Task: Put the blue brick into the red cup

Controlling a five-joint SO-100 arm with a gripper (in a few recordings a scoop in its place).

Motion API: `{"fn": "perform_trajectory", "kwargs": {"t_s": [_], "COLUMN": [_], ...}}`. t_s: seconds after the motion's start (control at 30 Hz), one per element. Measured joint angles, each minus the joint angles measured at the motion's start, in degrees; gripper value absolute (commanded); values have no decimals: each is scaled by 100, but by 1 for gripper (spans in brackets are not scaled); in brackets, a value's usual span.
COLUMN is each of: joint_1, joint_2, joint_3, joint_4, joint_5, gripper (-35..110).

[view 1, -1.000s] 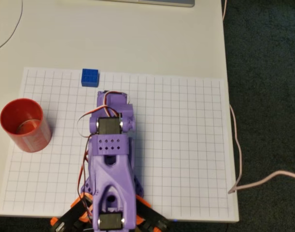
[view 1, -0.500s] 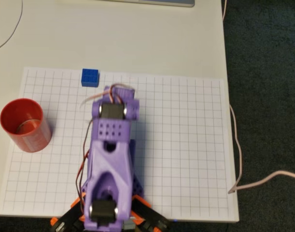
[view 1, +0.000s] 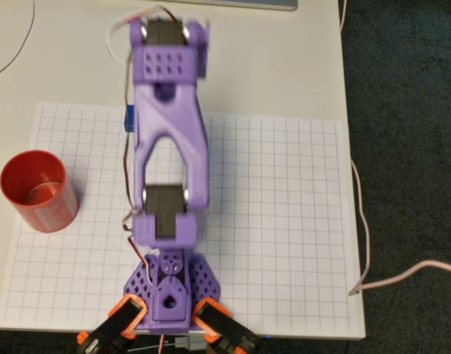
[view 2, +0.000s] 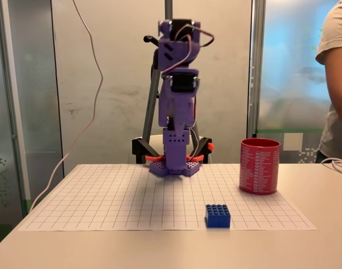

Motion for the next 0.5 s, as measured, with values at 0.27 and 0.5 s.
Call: {"fn": "perform_trajectory", "kwargs": {"t_s": [0.27,0.5], "joint_1": [-703,-1406], "joint_2": [-1934,-2338], "joint_3": [-1547,-1072], "joint_4": [70,-325], "joint_5": [853,2162], "gripper": [0,0]}}
